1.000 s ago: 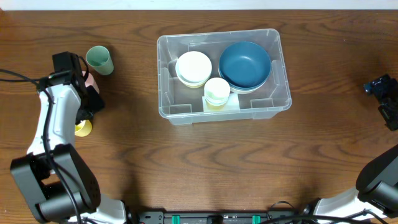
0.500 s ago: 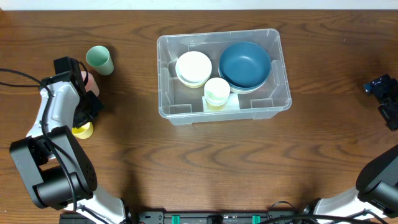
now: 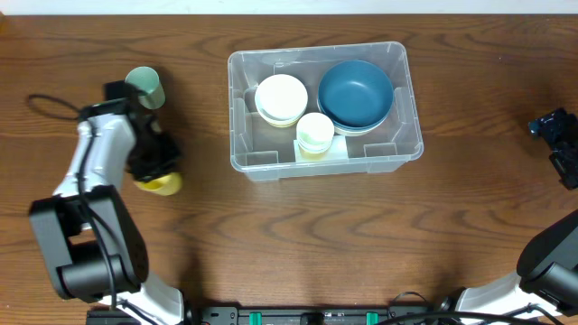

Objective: Pack container
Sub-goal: 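Carry the yellow cup into the bin and set it down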

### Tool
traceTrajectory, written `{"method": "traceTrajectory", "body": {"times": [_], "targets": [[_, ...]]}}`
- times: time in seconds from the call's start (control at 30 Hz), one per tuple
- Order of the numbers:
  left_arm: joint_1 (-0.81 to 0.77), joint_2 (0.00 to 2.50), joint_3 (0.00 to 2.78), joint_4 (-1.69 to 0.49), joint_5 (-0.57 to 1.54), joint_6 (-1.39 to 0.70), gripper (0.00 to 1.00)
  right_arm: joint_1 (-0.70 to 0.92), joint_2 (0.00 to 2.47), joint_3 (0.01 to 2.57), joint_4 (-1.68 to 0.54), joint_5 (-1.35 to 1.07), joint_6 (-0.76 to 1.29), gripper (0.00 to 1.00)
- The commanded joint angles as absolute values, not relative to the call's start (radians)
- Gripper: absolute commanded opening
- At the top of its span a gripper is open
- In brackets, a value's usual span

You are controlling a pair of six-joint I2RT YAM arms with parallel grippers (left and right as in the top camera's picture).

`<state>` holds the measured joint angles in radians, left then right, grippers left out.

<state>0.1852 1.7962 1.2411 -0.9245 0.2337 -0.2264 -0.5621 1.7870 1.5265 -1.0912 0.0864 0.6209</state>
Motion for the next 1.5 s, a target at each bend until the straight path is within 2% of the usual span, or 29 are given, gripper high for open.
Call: {"method": "traceTrajectory", "body": {"times": [0.0,0.17,0.4,0.57,0.73,0.9,1.0,1.47], "targets": [[0.067,1.75,1.262,-0.954,0.379,-0.115,0.06,-0.564,1.79,1.525,-1.092,0.098,0.635,0.99],[-0.059,1.63,1.313,-0.98,0.241,-0.155,0.06,-0.564,1.79,1.525,-1.092,0.098,0.635,0.99],[-0.073,1.42,1.384,-1.003,0.062,-0.292,0.06,-0.564,1.79,1.525,-1.092,0.097,0.635,0.99],[-0.113,1.289,1.436,-1.007,0.071,-0.294,0.06,-0.564,1.79,1.525,-1.092,0.098,0.635,0.99],[-0.276,1.227,1.456,-0.936,0.069,-0.292,0.06,-0.564,1.79,1.525,-1.092,0.098,0.635,0.99],[-0.453,1.274,1.456,-0.83,-0.044,-0.282,0.06,-0.564,1.79,1.525,-1.092,0.098,0.635,0.99],[-0.503,1.346,1.456,-0.808,-0.08,-0.266,0.06,-0.564,1.79,1.525,-1.092,0.098,0.635,0.99],[-0.523,1.666,1.456,-0.813,-0.08,-0.222,0.06,-0.564,1.79,1.525,-1.092,0.098,0.635,0.99]]}}
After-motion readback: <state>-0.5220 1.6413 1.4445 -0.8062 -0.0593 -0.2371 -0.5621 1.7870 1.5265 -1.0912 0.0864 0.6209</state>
